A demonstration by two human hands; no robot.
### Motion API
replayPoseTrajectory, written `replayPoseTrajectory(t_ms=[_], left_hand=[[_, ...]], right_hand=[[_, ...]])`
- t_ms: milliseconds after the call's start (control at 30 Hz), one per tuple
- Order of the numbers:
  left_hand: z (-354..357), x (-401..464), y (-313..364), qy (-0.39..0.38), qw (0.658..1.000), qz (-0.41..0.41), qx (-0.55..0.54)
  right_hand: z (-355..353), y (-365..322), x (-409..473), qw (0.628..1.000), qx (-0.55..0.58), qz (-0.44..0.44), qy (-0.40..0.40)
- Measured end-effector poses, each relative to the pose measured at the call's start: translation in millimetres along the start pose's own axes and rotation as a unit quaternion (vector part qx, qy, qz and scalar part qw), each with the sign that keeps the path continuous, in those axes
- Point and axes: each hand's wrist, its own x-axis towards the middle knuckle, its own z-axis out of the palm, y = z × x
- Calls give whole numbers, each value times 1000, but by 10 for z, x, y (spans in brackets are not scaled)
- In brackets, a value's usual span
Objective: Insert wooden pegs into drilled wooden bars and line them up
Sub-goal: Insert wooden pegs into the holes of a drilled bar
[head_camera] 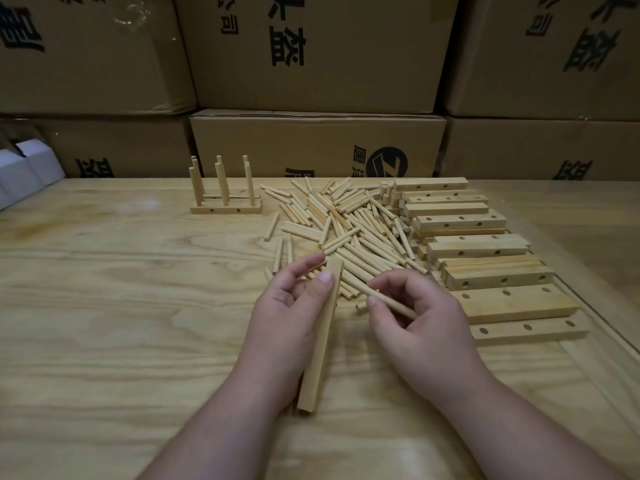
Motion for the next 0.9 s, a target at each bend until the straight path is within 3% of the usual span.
replayPoseTrajectory(t_ms=[333, 667, 900], left_hand=[[-3, 2, -3, 14, 1000, 3, 13], [-27, -6, 37, -24, 999, -20, 28], [-45, -14, 33, -48, 997, -21, 51]], right_hand=[[-19, -35, 8, 1000, 7, -7, 8], [-39, -66, 17, 999, -26, -32, 24], [-74, -83, 21, 1000, 5, 17, 15]])
